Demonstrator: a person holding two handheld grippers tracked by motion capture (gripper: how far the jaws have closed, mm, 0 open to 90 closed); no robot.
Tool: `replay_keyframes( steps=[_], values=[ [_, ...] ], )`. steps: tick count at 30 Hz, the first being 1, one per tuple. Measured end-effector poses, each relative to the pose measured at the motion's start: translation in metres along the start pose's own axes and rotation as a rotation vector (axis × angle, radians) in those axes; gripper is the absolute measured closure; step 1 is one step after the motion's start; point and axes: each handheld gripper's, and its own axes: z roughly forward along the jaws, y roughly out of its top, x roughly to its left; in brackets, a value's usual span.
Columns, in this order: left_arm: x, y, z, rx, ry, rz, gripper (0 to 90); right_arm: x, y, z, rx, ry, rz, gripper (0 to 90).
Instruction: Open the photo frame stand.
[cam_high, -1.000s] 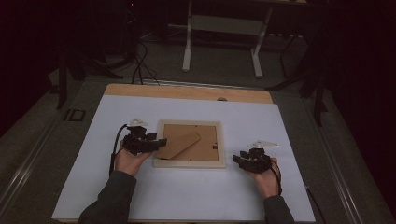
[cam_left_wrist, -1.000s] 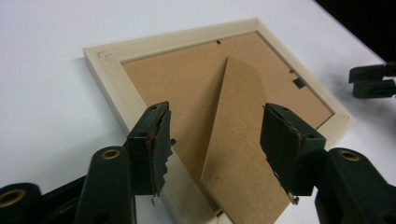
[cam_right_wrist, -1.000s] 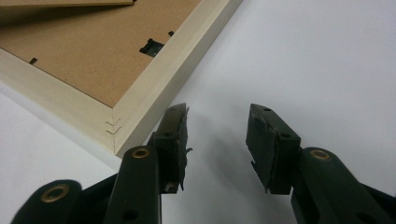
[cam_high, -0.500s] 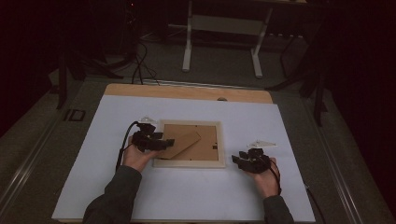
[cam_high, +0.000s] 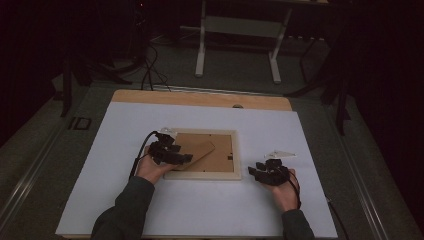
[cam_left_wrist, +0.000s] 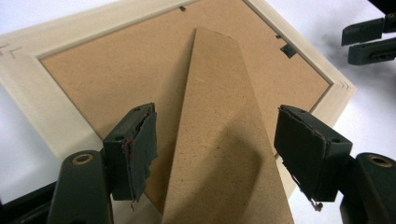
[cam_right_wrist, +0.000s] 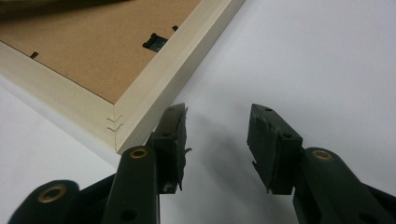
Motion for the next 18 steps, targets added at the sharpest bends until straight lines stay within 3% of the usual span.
replay_keyframes(
  steps=[6, 18],
  values=[
    [-0.003, 0.0, 0.005, 0.024, -0.003, 0.013, 29.1, 0.001, 0.0, 0.0, -0.005, 0.004, -0.003, 56.0],
    [-0.001, -0.001, 0.013, 0.058, -0.027, -0.009, 28.5, 0.002, 0.0, 0.001, -0.004, 0.009, -0.009, 55.7]
  ],
)
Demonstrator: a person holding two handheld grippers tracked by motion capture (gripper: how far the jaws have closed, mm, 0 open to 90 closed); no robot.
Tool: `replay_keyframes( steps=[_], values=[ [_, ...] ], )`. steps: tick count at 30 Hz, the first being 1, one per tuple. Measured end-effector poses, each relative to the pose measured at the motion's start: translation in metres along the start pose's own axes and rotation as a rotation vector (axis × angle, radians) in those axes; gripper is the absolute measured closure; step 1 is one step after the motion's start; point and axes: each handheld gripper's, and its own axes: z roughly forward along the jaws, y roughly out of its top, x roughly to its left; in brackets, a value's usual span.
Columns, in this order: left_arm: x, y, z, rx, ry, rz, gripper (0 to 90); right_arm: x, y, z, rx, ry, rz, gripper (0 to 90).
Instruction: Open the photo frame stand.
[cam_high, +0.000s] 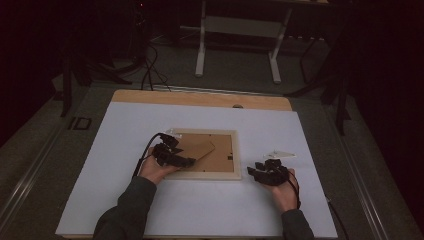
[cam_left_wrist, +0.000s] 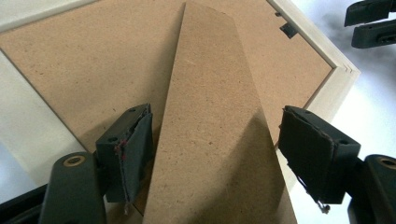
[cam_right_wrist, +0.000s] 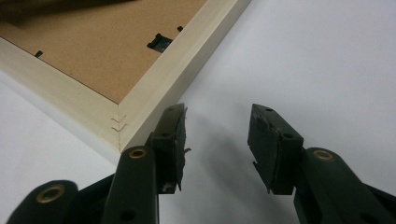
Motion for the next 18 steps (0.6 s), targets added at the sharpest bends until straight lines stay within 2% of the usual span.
replay_keyframes(
  steps=[6, 11, 18],
  values=[
    [-0.0006, -0.0006, 0.0031, 0.032, -0.002, 0.012, 33.1, 0.0003, 0.0002, 0.0004, 0.0, 0.002, -0.001, 55.4],
    [0.0013, -0.0007, 0.0037, 0.027, -0.005, 0.002, 35.0, 0.0003, 0.0, 0.0007, 0.003, 0.003, -0.001, 55.4],
    [-0.0011, -0.0008, 0.0035, 0.028, 0.002, 0.032, 38.5, 0.0003, 0.0, 0.0011, 0.005, 0.006, -0.002, 55.2]
  ],
)
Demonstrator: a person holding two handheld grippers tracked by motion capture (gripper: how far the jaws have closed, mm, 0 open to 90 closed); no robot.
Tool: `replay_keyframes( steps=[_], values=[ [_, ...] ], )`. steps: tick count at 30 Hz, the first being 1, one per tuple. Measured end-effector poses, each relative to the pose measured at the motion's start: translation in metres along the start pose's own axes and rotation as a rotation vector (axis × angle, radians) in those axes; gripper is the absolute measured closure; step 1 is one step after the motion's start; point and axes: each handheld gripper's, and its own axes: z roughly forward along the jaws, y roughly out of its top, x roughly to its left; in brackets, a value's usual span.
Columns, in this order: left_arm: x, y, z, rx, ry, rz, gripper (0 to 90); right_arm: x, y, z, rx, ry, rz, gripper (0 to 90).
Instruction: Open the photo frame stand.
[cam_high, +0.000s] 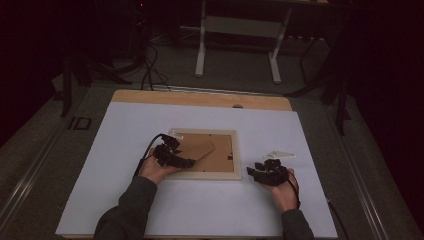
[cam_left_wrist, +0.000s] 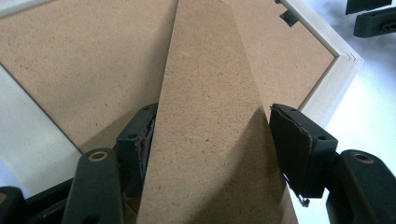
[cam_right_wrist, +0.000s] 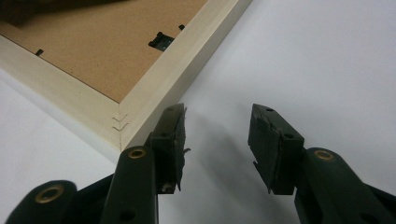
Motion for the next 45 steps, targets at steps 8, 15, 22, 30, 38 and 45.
replay_keyframes(
  steps=[8, 15, 22, 30, 38, 45],
  values=[
    [-0.002, 0.0, 0.0, -0.002, 0.014, 0.023, 38.6, -0.001, 0.0, -0.001, -0.006, -0.002, 0.002, 55.2],
    [-0.006, 0.001, 0.0, 0.001, 0.045, 0.066, 38.6, 0.001, 0.007, -0.002, -0.009, -0.005, -0.013, 55.1],
    [-0.009, 0.0, -0.001, -0.004, 0.063, 0.095, 38.5, 0.006, 0.02, 0.002, 0.0, -0.008, -0.048, 55.1],
    [-0.012, 0.0, -0.001, -0.003, 0.087, 0.122, 38.3, 0.008, 0.043, -0.001, -0.014, 0.002, -0.072, 55.1],
    [-0.017, 0.0, -0.003, -0.016, 0.109, 0.151, 38.3, 0.004, 0.058, 0.001, -0.014, 0.011, -0.059, 55.0],
    [-0.023, 0.001, -0.007, -0.029, 0.132, 0.181, 38.2, 0.002, 0.068, 0.003, -0.004, 0.009, -0.064, 54.8]
  ],
)
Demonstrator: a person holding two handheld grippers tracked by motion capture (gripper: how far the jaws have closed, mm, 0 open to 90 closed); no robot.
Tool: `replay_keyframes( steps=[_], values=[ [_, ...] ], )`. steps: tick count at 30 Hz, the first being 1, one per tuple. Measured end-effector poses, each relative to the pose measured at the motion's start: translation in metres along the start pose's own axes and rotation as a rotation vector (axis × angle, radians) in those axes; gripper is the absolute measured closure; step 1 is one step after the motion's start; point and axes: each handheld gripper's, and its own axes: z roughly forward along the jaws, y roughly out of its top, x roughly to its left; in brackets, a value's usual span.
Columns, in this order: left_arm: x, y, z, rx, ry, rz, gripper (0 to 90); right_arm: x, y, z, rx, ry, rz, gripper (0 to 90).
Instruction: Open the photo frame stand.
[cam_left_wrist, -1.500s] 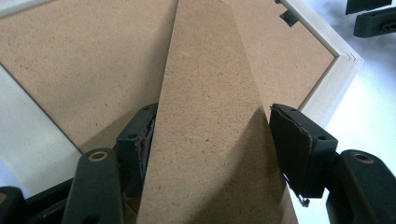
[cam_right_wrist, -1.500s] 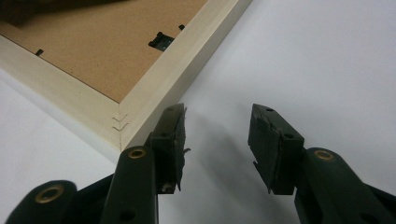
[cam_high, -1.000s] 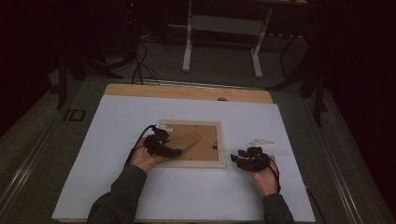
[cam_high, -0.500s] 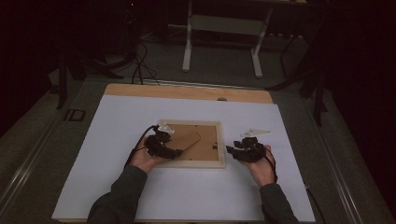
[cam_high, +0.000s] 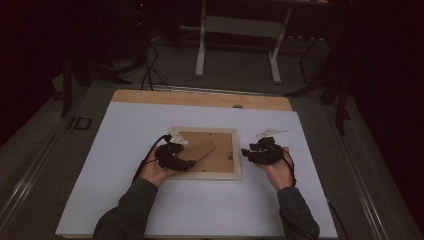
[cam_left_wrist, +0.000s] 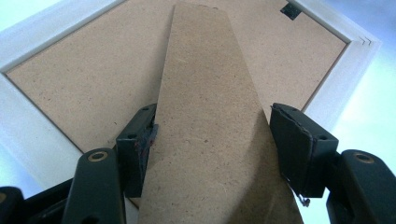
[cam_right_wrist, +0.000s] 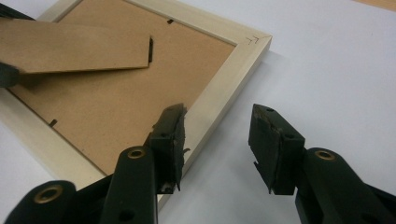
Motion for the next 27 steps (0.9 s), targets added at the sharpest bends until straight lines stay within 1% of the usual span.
replay_keyframes(
  steps=[5, 9, 13, 14, 23, 27],
  values=[
    [-0.005, 0.001, -0.003, -0.017, 0.027, 0.037, 38.2, -0.001, 0.006, 0.002, 0.019, -0.005, -0.02, 54.3],
    [-0.008, 0.001, -0.005, -0.024, 0.04, 0.05, 38.2, -0.001, 0.012, 0.001, 0.024, -0.007, -0.033, 54.3],
    [-0.011, 0.001, -0.007, -0.032, 0.056, 0.07, 38.2, -0.003, 0.017, 0.002, 0.031, -0.01, -0.038, 54.2],
    [-0.012, 0.0, -0.007, -0.04, 0.057, 0.068, 38.2, -0.004, 0.018, 0.002, 0.032, -0.007, -0.036, 54.1],
    [-0.02, -0.003, -0.011, -0.073, 0.095, 0.109, 38.1, -0.009, 0.027, 0.003, 0.022, 0.004, 0.002, 54.0],
    [-0.023, -0.005, -0.012, -0.085, 0.109, 0.122, 38.2, -0.008, 0.032, 0.005, 0.031, -0.002, -0.003, 53.3]
  ],
)
